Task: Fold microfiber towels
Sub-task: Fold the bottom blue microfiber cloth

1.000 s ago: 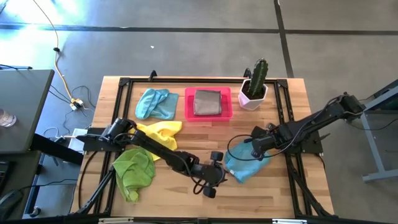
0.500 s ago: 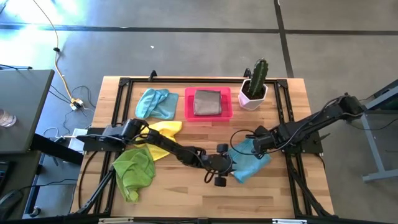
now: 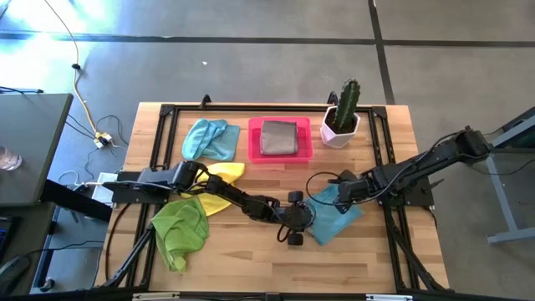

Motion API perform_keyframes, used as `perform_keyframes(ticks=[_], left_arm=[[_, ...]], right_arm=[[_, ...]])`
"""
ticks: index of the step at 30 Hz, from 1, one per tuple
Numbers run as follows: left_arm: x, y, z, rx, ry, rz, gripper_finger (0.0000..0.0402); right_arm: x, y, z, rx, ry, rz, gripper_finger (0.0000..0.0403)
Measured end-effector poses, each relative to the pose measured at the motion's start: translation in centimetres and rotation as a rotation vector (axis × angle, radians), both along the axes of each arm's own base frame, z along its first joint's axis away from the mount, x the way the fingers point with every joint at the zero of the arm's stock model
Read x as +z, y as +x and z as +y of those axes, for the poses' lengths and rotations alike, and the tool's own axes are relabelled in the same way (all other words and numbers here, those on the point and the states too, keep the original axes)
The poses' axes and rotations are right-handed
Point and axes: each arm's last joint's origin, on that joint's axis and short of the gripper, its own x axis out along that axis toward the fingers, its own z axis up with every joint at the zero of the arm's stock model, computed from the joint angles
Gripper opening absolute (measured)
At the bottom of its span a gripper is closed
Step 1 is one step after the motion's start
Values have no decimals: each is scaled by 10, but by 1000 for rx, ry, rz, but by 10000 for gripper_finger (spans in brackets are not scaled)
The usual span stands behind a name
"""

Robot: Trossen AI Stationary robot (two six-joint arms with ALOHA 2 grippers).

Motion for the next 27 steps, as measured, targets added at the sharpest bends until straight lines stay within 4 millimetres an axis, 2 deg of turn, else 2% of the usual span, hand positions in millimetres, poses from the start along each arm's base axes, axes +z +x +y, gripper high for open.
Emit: perform_keyframes(ticks=[6, 14, 21, 27], left_arm=[[4, -12, -4, -6, -36, 147, 126], [12, -32, -26, -58, -37, 325, 126], [26, -41, -36, -83, -23, 345, 126], [33, -45, -35, -66, -11, 357, 126]], right_arm=[[3, 7, 2, 17, 13, -72, 197], [4, 9, 2, -13, 23, -94, 197], [5, 20, 5, -16, 63, -177, 197], [-9, 28, 10, 0, 109, -129, 197]])
